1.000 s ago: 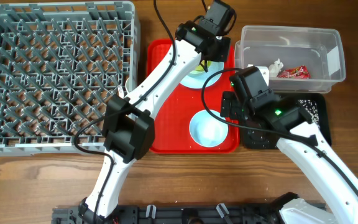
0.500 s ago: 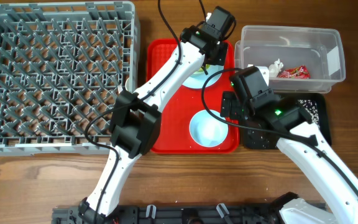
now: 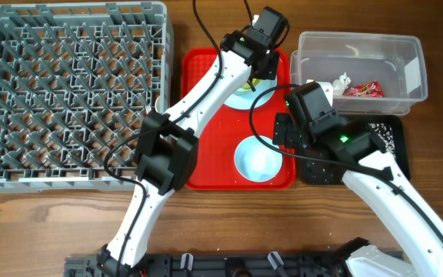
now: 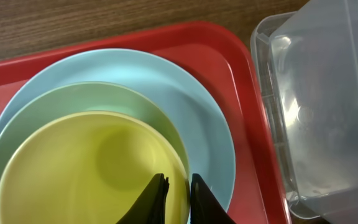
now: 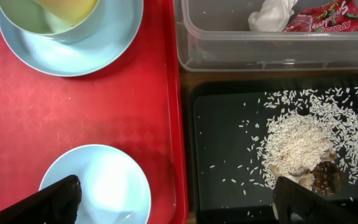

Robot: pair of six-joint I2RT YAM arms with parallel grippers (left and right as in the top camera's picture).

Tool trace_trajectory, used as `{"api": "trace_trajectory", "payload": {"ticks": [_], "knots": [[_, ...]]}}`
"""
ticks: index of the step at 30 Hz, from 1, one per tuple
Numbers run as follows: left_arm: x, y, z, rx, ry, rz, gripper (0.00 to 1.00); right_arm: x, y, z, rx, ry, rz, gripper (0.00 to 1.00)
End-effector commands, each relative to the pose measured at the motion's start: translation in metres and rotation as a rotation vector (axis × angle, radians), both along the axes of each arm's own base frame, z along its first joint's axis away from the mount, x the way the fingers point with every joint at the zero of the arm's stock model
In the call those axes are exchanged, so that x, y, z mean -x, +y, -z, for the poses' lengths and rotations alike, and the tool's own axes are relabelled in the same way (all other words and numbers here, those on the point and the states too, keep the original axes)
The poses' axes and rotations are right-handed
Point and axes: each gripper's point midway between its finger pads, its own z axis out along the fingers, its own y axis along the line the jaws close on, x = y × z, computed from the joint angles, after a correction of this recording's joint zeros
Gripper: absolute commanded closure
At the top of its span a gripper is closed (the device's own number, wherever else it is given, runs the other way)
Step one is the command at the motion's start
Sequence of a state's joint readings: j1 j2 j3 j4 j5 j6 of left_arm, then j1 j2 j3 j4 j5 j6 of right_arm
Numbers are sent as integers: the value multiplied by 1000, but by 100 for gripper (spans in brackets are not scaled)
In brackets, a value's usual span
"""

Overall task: Sort waste into correct bins and load items into the dishwasher rack
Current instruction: 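Reach the left gripper to the yellow cup and grasp it, then carry the yellow cup left into the dish rack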

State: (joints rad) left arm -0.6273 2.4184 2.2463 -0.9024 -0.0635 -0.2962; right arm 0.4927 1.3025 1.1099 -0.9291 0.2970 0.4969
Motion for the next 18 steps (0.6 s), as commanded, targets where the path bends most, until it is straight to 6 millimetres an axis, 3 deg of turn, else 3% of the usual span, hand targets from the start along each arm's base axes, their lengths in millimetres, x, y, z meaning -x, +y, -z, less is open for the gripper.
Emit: {"api": "trace_trajectory", "payload": {"ticks": [1,6,12,15,18], "knots": [[-2,5,4,-24,0,-4,88,-4,-3,-5,13,-20,13,0],[-1,6,16,-38,19,-4,92,-4,-3,-5,13,-20,13,0],[-9,4,0,-12,-23,-11,96,-4,-3,-5,13,-20,13,0],[-19,20,-24,-60,-106,-65,96,-4,-3,-5,13,-20,13,0],[-26,38,-72,-53,-195,-114,96,-4,-3,-5,13,-20,13,0]]}}
